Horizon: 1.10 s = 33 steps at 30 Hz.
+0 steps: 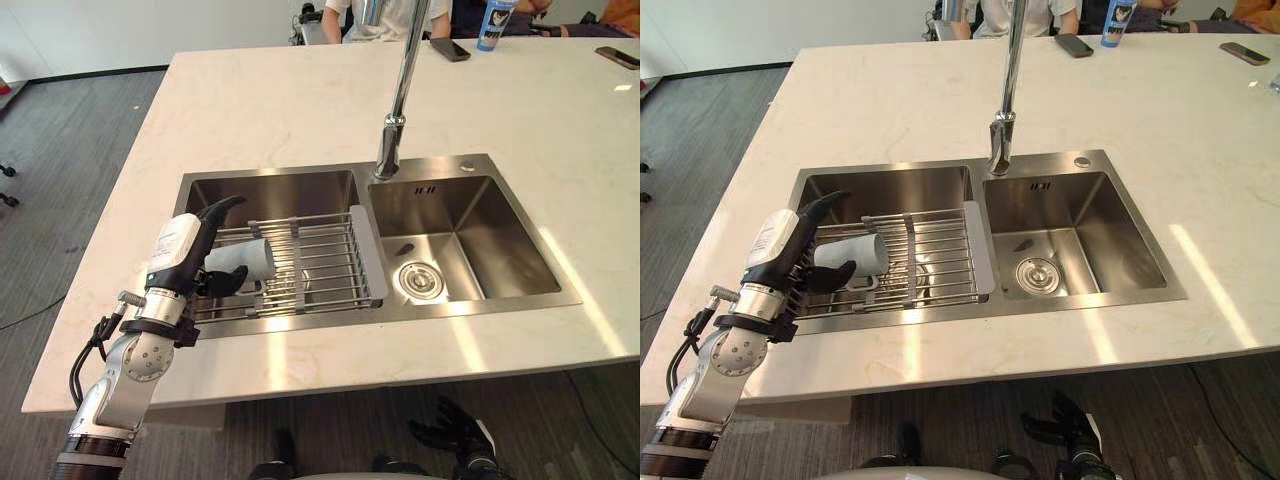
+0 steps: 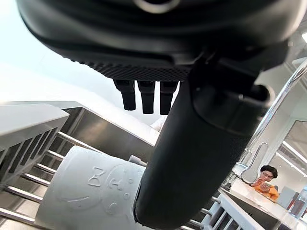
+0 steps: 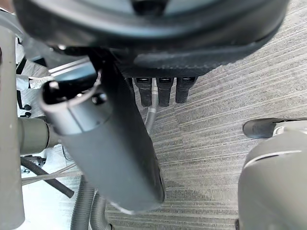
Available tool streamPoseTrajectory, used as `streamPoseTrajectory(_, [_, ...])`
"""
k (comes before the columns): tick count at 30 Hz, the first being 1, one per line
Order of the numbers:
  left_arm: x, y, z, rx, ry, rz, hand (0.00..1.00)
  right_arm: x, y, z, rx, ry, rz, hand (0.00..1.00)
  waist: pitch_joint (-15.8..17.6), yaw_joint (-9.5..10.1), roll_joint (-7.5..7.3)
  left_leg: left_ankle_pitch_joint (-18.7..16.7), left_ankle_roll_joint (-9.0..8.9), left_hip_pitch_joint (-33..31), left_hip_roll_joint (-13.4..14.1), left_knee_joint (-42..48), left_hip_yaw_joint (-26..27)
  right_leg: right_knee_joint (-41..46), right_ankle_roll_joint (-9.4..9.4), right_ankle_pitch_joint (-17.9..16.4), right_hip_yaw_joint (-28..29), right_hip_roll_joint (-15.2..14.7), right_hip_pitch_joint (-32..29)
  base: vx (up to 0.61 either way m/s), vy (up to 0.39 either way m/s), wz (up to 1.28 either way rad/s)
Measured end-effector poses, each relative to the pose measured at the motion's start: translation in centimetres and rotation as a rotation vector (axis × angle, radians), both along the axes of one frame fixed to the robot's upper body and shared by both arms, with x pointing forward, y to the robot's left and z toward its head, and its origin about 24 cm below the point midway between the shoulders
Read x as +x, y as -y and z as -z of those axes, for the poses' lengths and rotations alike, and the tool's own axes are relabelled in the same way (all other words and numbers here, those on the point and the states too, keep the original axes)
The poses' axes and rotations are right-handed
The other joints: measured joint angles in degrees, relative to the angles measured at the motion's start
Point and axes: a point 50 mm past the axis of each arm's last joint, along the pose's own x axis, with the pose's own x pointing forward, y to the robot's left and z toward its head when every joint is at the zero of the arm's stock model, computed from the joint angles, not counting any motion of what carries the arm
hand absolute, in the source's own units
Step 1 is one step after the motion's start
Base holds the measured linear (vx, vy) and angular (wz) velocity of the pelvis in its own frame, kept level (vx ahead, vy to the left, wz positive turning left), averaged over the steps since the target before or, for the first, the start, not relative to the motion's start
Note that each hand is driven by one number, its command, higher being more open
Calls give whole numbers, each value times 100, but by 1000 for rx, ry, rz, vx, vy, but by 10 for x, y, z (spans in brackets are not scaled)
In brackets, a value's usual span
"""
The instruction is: Walk over to the sink, pick up the cup, carry it to the dishwasher, place the cup inside the dishwasher, then close the dishwasher door
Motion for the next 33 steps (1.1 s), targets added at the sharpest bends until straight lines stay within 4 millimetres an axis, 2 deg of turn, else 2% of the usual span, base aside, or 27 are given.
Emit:
streamPoseTrajectory(11, [3,-3,29,62,-178,24,90,7,-4,-1,-8,4,-49,90,-4,-3,-7,-13,-9,3,12,-31,95,-157,3,97,104,12,25,-2,4,-4])
streamPoseTrajectory(14, [9,-8,28,82,-194,12,90,8,-5,-1,-3,5,-59,90,-5,-2,-9,-14,-11,4,22,-32,114,-199,-2,124,119,22,37,-9,-3,-4])
streamPoseTrajectory(15, [12,-12,29,88,-206,-4,30,10,-5,-1,1,8,-63,90,-6,-6,-10,-17,-13,6,24,-32,134,-220,0,139,135,22,39,-5,1,-5])
streamPoseTrajectory(23, [32,-18,12,123,-189,-25,30,9,-5,-1,11,-2,-71,90,-12,-21,-20,-30,-16,7,22,-34,153,-259,5,156,150,20,47,-1,0,-1])
streamPoseTrajectory(33, [33,-18,9,49,-184,-15,30,12,-6,-3,10,13,-74,90,-17,-70,-35,-54,-25,6,18,-33,173,-303,6,171,151,19,69,0,0,0])
